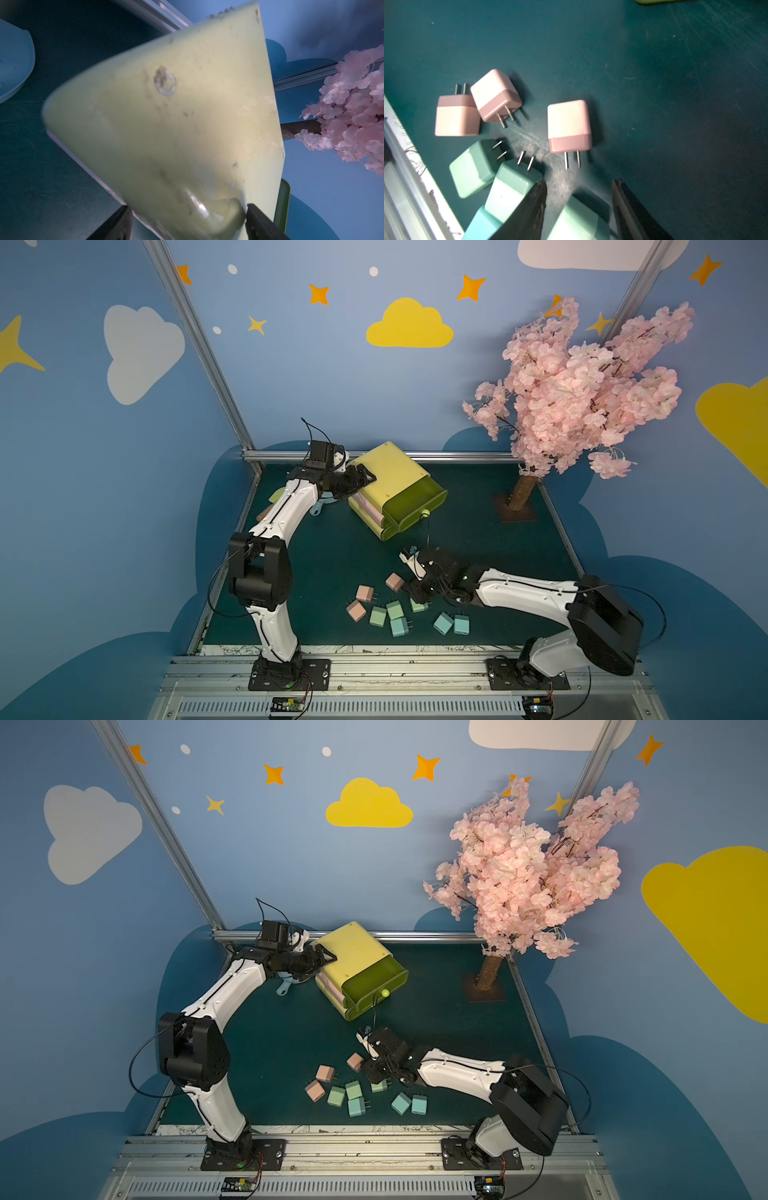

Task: Place the plugs into the drawer by color
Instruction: Pick up the plug from the center of the board.

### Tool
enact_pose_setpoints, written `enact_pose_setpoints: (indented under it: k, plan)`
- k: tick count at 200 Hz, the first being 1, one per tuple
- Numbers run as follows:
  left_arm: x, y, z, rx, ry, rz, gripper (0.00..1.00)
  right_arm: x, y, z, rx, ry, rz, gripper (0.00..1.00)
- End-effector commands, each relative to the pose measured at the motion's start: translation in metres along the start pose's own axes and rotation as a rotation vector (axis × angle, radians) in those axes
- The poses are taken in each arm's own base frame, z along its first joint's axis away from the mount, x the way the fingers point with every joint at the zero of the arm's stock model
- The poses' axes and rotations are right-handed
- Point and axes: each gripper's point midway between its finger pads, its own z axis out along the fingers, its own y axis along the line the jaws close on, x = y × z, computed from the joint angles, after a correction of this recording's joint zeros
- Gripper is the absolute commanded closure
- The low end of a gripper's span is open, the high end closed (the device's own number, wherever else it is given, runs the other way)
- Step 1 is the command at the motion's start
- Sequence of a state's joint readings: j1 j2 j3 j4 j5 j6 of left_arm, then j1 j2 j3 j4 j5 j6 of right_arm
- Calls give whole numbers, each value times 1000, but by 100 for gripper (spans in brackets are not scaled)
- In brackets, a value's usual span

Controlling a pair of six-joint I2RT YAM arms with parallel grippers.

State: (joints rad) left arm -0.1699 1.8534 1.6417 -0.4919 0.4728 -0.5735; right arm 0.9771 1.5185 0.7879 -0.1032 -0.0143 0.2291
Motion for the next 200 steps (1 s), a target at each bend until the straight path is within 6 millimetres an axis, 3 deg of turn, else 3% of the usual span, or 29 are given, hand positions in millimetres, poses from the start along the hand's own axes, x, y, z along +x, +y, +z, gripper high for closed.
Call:
enact_pose_setpoints:
  k: [1, 51, 123, 150, 169, 200]
  plan:
    - [15, 6, -2, -42, 40, 15, 14, -23, 11, 6, -42, -57, -5, 45]
    - [18, 4, -5, -35, 42, 17, 11, -25, 11, 21, -40, -55, -19, 36]
    - [20, 8, -3, -44, 48, 15, 11, -15, 11, 49, -12, 7, -65, 37]
    - [21, 9, -3, -48, 49, 15, 11, -12, 11, 53, -1, 18, -76, 49]
    - [21, 11, -2, -52, 52, 12, 11, -14, 13, 47, -4, 12, -81, 63]
    - [21, 12, 1, -53, 57, 9, 11, -23, 24, 15, -30, -12, -87, 76]
